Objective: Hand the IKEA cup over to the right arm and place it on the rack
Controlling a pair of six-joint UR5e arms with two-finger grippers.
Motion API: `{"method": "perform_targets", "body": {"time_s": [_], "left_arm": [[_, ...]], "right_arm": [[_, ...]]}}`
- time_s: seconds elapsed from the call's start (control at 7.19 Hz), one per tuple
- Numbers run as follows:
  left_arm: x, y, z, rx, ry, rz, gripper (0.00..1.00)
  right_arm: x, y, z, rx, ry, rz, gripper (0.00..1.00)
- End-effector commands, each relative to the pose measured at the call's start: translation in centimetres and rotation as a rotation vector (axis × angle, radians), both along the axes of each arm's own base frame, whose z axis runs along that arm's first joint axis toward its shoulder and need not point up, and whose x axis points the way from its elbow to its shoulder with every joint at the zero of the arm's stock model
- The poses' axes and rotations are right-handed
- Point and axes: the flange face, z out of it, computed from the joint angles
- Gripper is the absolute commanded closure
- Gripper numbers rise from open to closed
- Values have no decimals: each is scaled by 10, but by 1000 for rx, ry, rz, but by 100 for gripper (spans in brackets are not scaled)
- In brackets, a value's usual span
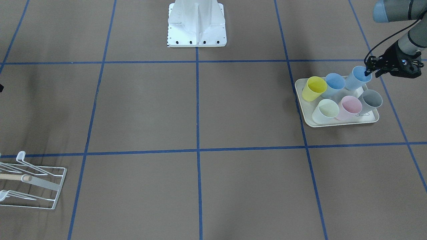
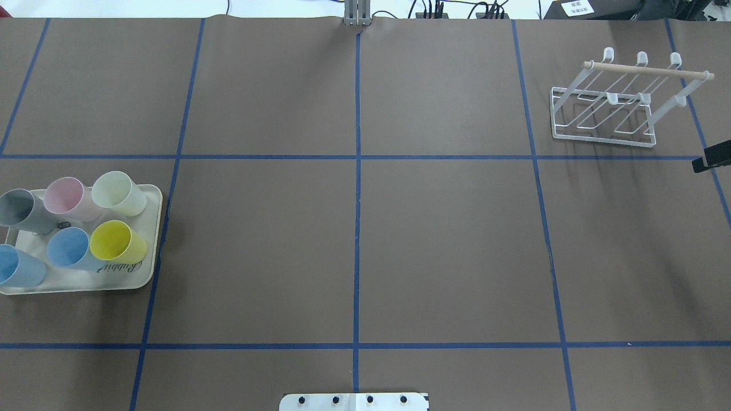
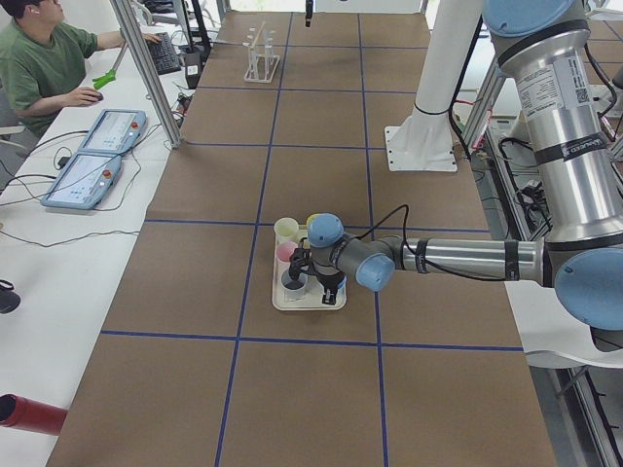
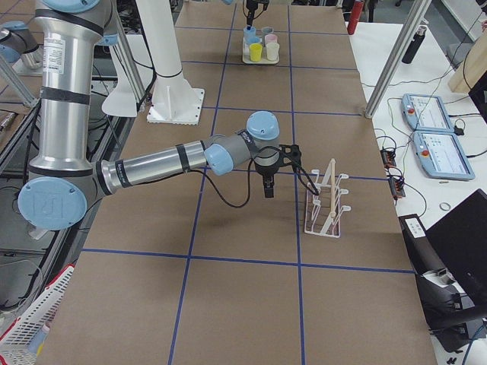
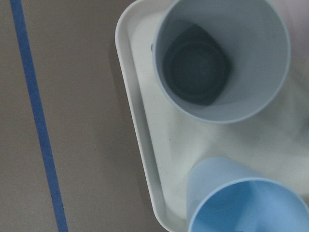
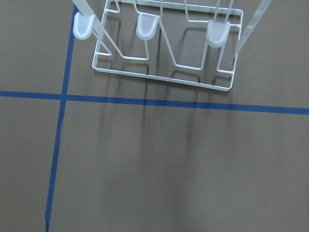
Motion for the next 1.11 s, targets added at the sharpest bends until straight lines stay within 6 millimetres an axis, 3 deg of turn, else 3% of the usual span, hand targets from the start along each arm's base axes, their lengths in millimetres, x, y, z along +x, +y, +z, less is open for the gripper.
{"method": "perform_targets", "body": {"time_s": [0.0,0.28,0.42,0.97], "left_arm": [[2,1,-4,-7,23,9,100],[3,5,-20,-39,113,41,100],[3,8,-45,-52,200,68,100],[-34,11,-75,-119,399,52,100]], "right_arm": [[0,0,0,1,-1,-2,0],[0,0,0,2,-4,-3,0],[-1,0,-2,6,-6,-7,0],[-6,-2,-12,88,-33,-12,0]]}}
